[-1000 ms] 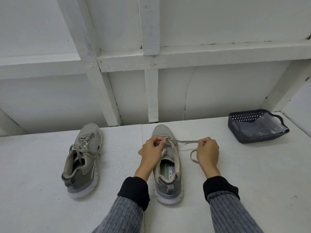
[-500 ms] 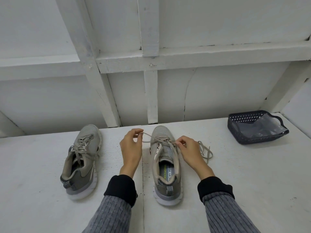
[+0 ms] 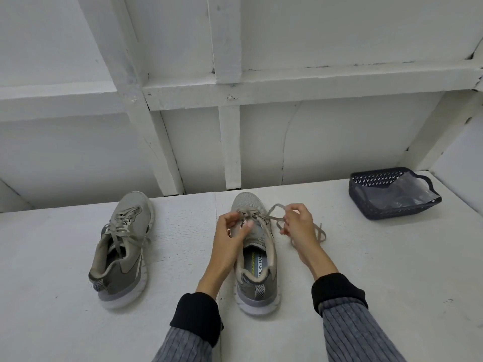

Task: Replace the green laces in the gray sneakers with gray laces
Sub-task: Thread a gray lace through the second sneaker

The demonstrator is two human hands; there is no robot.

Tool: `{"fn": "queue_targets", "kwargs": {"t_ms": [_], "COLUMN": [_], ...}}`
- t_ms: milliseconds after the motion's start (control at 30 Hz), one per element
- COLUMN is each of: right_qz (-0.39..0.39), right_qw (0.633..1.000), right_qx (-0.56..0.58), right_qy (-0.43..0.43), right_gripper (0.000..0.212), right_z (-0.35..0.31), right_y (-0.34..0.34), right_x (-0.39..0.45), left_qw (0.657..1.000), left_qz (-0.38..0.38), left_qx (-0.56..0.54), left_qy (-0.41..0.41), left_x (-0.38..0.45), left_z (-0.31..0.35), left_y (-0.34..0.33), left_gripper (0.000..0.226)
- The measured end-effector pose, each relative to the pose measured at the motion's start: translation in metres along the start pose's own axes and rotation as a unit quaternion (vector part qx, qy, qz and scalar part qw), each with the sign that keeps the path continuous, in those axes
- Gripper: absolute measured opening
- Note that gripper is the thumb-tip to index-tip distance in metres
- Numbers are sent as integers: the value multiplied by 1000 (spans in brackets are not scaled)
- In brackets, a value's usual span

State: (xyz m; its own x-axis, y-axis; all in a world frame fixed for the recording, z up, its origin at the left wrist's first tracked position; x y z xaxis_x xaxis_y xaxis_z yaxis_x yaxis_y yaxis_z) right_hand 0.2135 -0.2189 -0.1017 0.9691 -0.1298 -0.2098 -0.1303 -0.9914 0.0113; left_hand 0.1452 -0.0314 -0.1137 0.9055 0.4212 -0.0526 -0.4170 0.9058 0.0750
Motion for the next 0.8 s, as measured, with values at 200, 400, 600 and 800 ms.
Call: {"fn": "queue_targets", "kwargs": {"t_ms": [200,400,600,800], "right_qz": [-70,111,177,136], "right_qw": [961,982,951,883], "right_qx": [-221,-132,-249,-402], "right_qy": [148,81,54,199], "right_gripper": [28,32,42,22], "right_z": [-10,-4,16,-9], "right_y": [-28,30,63,28], "right_x": [-9,-4,-12,-24], "left_qw": [998,996,994,995], "left_qz": [57,46,41,19], "left_qx": [32,47,56,46], "left_qy": [25,64,82,88], "left_x": [-6,-2,12,14], "left_z": [-12,-28,-62,-68], "left_y": [6,7,5,-2], "left_gripper": [42,53,57,58]}}
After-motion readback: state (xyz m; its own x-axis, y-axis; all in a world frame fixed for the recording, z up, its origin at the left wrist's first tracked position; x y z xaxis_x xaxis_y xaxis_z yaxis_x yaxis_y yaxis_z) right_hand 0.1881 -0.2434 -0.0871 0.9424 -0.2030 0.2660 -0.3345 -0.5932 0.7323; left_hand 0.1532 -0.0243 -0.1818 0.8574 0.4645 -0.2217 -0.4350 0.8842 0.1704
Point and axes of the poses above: each hand's wrist, its own x-axis towards the middle knuckle, its own y-axis out of the back of the hand, z = x × y, the point moved 9 cm from there along x, towards the middle knuckle, and after that the axes turned 7 degrees about z, right-handed, at the moved point
